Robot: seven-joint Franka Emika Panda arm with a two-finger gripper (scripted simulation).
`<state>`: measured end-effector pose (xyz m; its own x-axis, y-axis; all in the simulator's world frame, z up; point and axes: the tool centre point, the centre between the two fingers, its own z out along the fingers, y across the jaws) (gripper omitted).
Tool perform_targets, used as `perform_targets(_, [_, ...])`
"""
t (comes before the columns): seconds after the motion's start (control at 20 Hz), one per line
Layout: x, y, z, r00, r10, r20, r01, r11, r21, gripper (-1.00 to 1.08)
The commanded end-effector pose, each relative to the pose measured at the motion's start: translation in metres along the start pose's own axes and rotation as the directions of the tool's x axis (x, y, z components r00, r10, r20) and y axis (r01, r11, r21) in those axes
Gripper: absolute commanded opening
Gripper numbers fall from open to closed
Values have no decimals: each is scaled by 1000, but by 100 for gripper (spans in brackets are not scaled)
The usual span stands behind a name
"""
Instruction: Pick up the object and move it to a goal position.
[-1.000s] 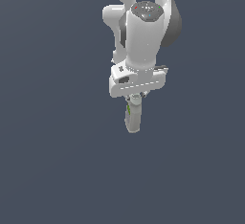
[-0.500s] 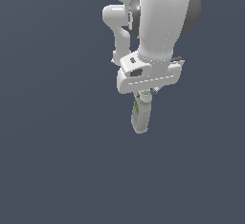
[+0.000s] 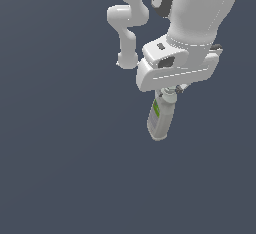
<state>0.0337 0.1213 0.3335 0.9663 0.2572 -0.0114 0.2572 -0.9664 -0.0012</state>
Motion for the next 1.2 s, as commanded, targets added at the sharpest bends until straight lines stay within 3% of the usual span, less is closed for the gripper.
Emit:
perform_targets(0.0, [10, -6, -20, 1000, 0, -13, 0, 1000, -1, -100])
perform_targets(0.6, [41, -30, -66, 1000, 0, -12, 0, 1000, -1, -100])
perform_targets(1.15, [55, -40, -84, 1000, 0, -11, 0, 1000, -1, -100])
